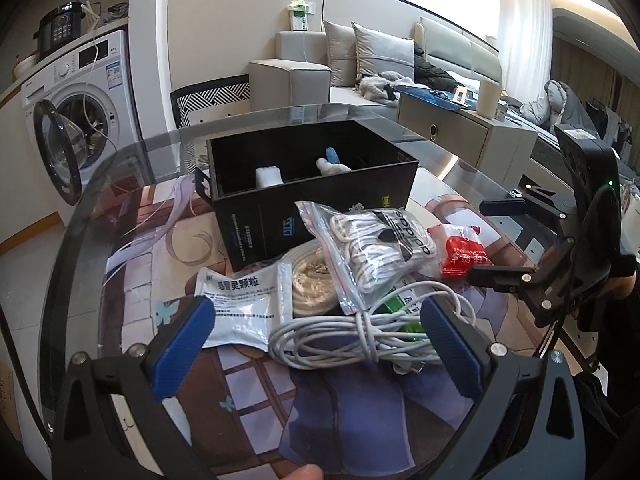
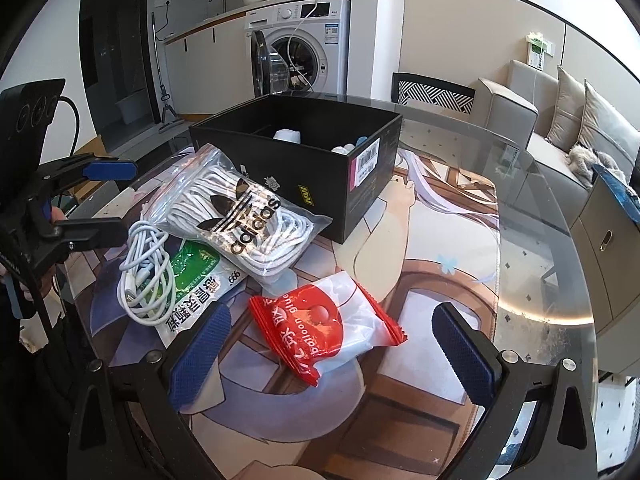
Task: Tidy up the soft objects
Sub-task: 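Withdraw both open grippers from the black box, then lower the left gripper onto the coiled white cable and close it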
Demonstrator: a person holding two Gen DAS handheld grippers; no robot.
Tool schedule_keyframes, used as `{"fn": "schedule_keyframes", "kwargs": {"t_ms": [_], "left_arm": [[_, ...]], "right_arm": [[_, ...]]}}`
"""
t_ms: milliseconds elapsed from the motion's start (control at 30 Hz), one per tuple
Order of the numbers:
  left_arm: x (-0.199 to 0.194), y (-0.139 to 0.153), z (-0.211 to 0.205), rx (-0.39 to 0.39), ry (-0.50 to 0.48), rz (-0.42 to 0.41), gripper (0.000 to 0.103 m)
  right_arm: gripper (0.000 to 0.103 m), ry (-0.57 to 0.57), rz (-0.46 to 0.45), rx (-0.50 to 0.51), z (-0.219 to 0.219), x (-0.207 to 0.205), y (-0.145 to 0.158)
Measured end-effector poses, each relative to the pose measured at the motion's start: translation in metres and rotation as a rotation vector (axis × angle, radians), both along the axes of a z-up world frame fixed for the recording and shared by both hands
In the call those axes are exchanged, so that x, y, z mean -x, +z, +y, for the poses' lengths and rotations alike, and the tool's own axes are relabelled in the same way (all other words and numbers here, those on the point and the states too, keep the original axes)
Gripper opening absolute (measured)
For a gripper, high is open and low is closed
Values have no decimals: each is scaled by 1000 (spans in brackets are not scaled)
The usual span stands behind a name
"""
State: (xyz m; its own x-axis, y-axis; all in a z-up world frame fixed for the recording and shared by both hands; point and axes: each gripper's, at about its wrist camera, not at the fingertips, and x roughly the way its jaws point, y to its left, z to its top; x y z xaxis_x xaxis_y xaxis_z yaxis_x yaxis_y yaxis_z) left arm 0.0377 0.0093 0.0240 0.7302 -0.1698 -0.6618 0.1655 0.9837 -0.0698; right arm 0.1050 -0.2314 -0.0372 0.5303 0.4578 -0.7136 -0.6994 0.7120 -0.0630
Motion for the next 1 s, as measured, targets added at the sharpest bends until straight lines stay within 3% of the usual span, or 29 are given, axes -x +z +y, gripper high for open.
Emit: {"fn": "schedule_keyframes", "kwargs": {"t_ms": [600,833,1000], "left_arm": [[-9,-17,6,47,-14,79,103],[-9,-21,10,73,-49,111,103],[-10,-23,9,75,-61,124,103]], "right_arm": [[102,-61,48,2,2,-15,-10],[101,-35,59,-8,7,-15,-12],[86,-12,69,1,10,-14,-15]]}}
